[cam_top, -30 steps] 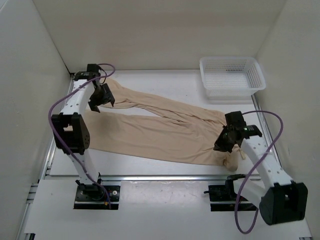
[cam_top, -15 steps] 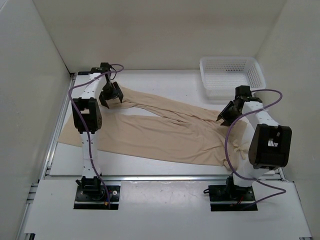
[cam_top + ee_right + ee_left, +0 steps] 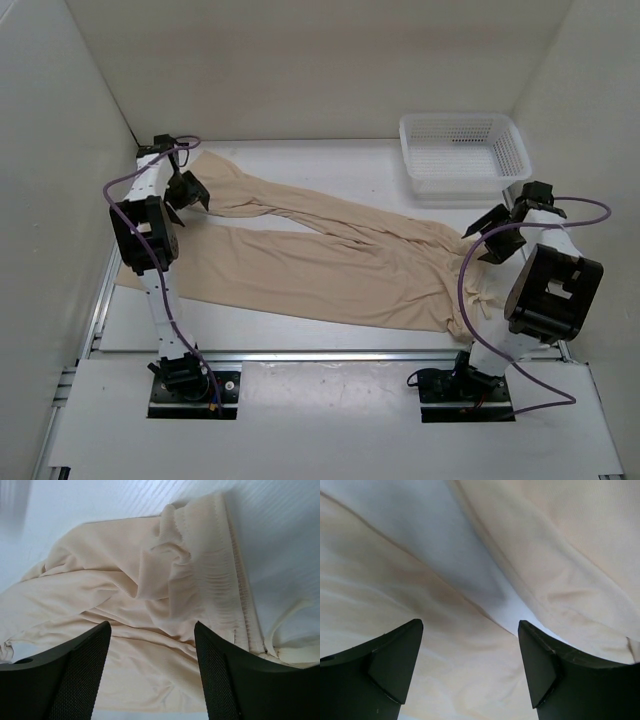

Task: Fold and stack the trousers
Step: Flatten the trousers out

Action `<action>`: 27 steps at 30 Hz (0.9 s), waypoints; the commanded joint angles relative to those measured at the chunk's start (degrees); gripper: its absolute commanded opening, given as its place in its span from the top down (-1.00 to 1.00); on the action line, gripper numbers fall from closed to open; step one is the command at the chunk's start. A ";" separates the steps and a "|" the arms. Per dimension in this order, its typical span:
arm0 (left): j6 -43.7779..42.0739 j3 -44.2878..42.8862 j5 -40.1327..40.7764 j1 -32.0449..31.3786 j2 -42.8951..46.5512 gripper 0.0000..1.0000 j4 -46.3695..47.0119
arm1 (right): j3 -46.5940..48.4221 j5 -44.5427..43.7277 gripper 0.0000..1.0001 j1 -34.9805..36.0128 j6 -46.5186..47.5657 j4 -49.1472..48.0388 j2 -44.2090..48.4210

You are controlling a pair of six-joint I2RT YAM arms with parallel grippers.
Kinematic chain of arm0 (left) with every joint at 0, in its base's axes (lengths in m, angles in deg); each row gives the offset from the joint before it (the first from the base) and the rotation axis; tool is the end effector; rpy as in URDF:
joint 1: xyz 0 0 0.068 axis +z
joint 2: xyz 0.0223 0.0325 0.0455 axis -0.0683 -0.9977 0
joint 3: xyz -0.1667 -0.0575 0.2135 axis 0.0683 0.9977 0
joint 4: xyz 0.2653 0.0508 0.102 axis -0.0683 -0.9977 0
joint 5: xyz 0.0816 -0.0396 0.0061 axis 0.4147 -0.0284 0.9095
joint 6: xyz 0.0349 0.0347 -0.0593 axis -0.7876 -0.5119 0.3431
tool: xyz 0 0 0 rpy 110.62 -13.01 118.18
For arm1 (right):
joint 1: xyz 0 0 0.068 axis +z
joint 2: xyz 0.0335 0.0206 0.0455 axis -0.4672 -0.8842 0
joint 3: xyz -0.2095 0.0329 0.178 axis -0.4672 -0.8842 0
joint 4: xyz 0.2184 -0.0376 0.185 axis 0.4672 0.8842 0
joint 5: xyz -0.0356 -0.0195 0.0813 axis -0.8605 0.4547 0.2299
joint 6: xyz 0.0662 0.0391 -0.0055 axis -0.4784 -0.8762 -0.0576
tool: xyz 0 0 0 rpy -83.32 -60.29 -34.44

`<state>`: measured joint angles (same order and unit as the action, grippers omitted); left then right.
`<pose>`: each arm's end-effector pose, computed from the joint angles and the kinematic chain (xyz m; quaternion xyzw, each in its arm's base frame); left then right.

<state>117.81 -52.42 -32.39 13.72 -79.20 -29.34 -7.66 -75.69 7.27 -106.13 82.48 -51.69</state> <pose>0.4934 0.0876 0.1487 -0.3275 0.9412 0.0038 0.0830 0.3415 -0.1150 0.1688 0.4150 0.8793 0.1144 0.2037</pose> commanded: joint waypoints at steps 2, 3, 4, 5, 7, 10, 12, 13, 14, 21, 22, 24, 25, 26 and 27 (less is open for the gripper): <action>0.07 -3.99 -0.57 -1.80 -1.30 -0.80 0.82 | 6.30 -4.05 -0.40 0.63 -1.73 1.43 -1.90; 0.07 -4.00 -0.57 -1.80 -1.91 -0.94 0.82 | 7.19 -5.02 -0.40 0.63 -3.31 2.03 -3.65; 0.07 -4.96 -1.09 -1.80 -2.61 -1.00 0.12 | 8.07 -5.81 -0.36 0.63 -4.11 2.04 -4.54; 0.07 -5.75 -1.10 -1.80 -3.14 -1.00 -0.49 | 9.64 -6.43 -0.36 0.63 -4.81 2.56 -5.33; 0.07 -5.76 -1.71 -1.80 -3.94 -1.00 -0.50 | 10.89 -7.48 -0.36 0.63 -7.01 2.57 -7.70; 0.07 -5.76 -2.24 -1.28 -4.99 -1.00 0.03 | 13.17 -10.21 -0.36 0.63 -9.04 3.36 -11.04; 0.07 -5.76 -2.86 -1.28 -5.60 -0.91 0.03 | 13.70 -10.74 -0.34 0.63 -9.83 3.89 -13.32; -0.80 -5.76 -4.25 -1.28 -5.61 -0.88 0.64 | 13.70 -11.26 -0.30 0.63 -10.35 3.89 -14.03; -0.81 -5.76 -4.26 -1.28 -5.61 -0.84 0.64 | 14.31 -11.97 -0.28 1.15 -10.36 3.89 -14.74; -1.86 -3.74 -3.74 0.12 -5.00 0.79 1.35 | 14.32 -19.79 0.82 1.77 -11.59 4.50 -15.97; -1.86 -3.13 -3.74 0.13 -4.99 0.79 1.35 | 15.54 -20.75 1.00 1.77 -11.06 4.50 -15.97; -1.86 0.29 -4.26 1.79 -2.46 0.79 2.39 | 16.60 -23.39 1.00 1.77 -10.36 4.50 -15.97; -1.86 1.87 -4.26 1.80 -1.49 0.79 3.10 | 17.65 -24.36 1.00 2.29 -9.57 4.50 -15.97; -1.86 4.59 -2.96 2.67 -0.52 0.79 3.63 | 18.18 -25.32 1.00 2.30 -9.56 5.20 -15.97; -1.86 5.57 -1.99 3.29 0.36 0.79 4.16 | 18.19 -26.29 1.00 2.30 -8.78 5.20 -15.97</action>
<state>116.47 -51.39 -37.00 14.57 -82.11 -25.91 7.33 -95.95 9.31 -116.29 87.22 -68.13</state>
